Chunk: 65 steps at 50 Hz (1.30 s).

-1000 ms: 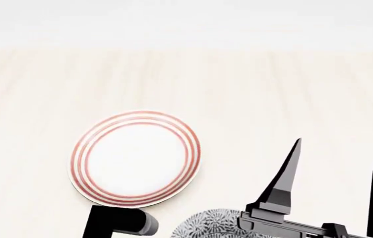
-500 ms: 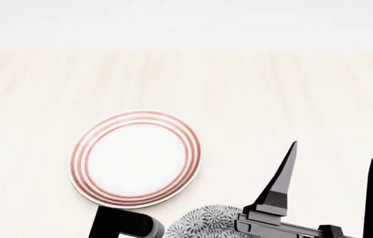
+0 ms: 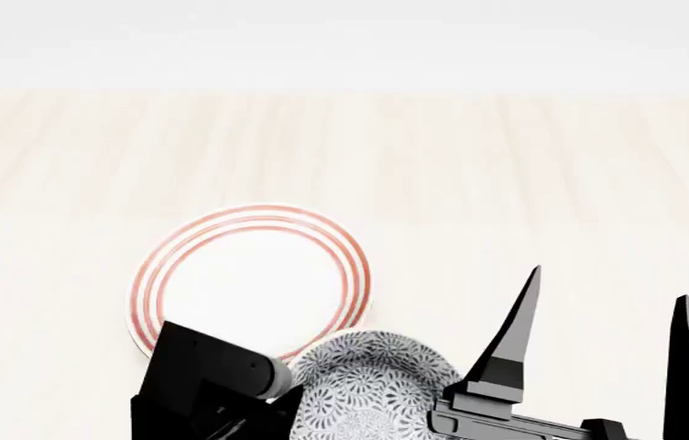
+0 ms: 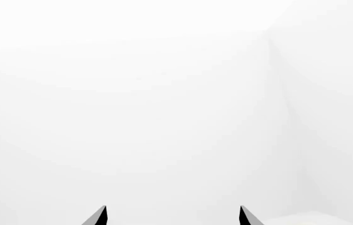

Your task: Put the bowl on the plate.

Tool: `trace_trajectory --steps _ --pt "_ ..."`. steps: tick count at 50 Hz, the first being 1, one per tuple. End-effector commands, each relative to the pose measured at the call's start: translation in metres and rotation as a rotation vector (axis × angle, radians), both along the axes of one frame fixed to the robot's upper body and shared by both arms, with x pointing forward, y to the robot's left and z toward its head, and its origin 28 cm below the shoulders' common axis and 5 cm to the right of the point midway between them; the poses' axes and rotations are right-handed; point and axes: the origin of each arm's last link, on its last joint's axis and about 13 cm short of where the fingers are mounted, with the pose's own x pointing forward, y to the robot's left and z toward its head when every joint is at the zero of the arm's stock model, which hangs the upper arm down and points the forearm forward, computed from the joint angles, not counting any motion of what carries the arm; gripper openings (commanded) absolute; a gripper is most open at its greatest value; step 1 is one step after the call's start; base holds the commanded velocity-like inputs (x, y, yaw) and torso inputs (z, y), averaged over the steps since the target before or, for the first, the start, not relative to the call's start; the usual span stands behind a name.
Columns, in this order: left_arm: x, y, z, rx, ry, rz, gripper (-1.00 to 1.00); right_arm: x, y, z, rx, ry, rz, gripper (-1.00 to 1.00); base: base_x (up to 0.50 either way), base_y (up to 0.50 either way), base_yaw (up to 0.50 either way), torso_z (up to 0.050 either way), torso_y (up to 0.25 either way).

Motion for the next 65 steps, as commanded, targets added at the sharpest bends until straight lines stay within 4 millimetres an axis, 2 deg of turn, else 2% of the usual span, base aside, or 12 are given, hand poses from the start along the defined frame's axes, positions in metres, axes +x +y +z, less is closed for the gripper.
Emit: trace_trajectory --steps 1,7,19,32,40,45,65 --pt "0.036 0.01 0.031 0.041 -0.197 0.064 -1.0 0.0 -0.001 0.001 -0.008 -0.008 -0.007 1.0 0.0 0.0 0.0 0.0 0.0" --pt "0.059 0.016 0.049 0.064 -0.282 0.143 -1.0 0.0 0.0 0.0 -0.008 -0.003 -0.005 1.0 0.0 0.0 0.0 0.0 0.0" --pt "0.097 0.031 0.072 0.038 -0.274 0.264 -1.0 0.0 0.0 -0.001 -0.009 0.003 -0.001 1.0 0.0 0.0 0.0 0.0 0.0" --pt "0.131 0.043 0.077 0.065 -0.239 0.362 -1.0 0.0 0.001 -0.003 -0.006 0.015 0.004 1.0 0.0 0.0 0.0 0.0 0.0" --pt "0.14 0.044 0.07 -0.004 -0.125 0.383 -1.0 0.0 0.001 -0.004 -0.004 0.018 0.007 1.0 0.0 0.0 0.0 0.0 0.002" --pt "0.142 0.037 0.064 -0.044 -0.055 0.359 -1.0 0.0 0.001 -0.004 -0.004 0.019 0.009 1.0 0.0 0.0 0.0 0.0 0.0" --pt "0.152 0.026 0.063 -0.139 0.037 0.362 -1.0 0.0 0.003 -0.008 -0.004 0.03 0.018 1.0 0.0 0.0 0.0 0.0 0.0"
